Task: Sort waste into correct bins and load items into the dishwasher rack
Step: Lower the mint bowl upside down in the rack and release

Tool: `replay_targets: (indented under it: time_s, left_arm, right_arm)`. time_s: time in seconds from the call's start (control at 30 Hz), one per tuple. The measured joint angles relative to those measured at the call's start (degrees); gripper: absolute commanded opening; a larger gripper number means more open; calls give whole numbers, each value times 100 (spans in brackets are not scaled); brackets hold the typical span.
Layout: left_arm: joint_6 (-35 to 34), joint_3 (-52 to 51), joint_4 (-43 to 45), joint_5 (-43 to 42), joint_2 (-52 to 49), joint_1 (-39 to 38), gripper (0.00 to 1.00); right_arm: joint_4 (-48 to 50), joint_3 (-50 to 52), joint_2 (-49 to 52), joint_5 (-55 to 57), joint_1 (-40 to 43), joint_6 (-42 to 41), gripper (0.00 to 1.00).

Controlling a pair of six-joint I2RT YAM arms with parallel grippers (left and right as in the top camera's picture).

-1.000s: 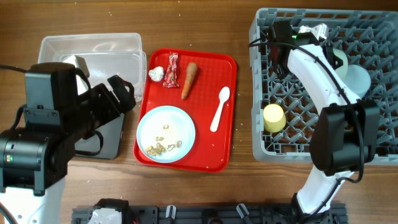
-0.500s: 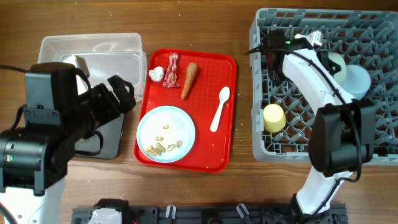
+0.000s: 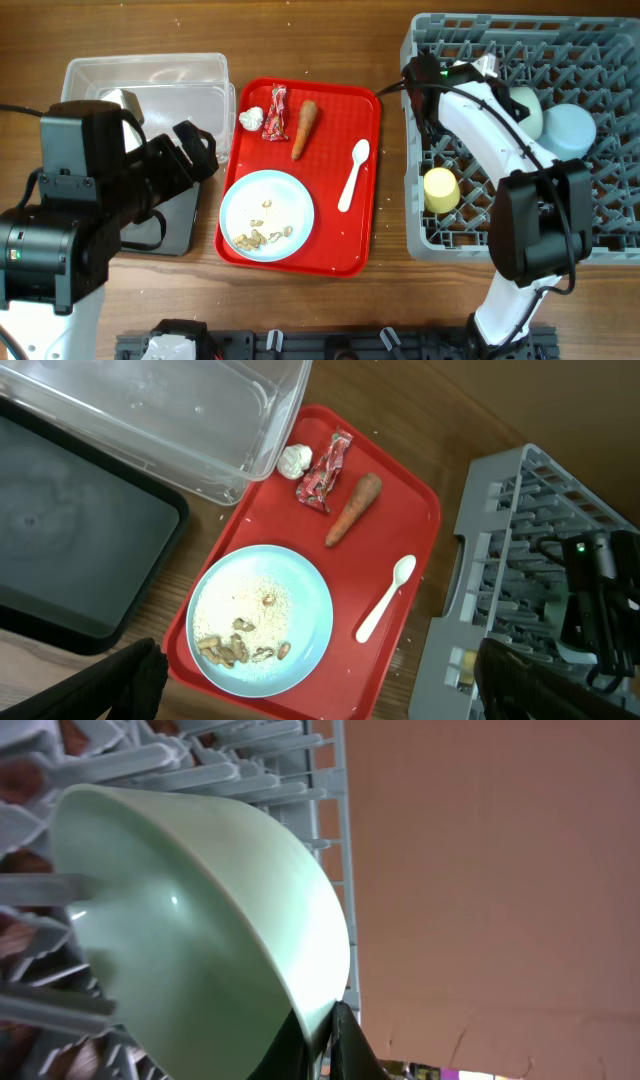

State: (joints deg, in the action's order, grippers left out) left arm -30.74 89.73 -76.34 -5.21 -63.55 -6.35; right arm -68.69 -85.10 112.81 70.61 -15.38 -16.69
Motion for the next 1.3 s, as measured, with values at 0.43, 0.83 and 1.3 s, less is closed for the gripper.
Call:
replay_targets:
  time_s: [0.43, 0.83, 1.3]
  left_arm:
    - [0, 0, 2, 0, 0, 0, 100]
    - [0, 0, 2, 0, 0, 0, 100]
    - [0, 0, 2, 0, 0, 0, 100]
  right_arm:
    - [-289, 9, 28, -1187, -737, -57, 52]
    - [535, -459, -2061, -4863, 13, -278, 4]
    - [566, -428, -772, -8028, 2529, 291, 4]
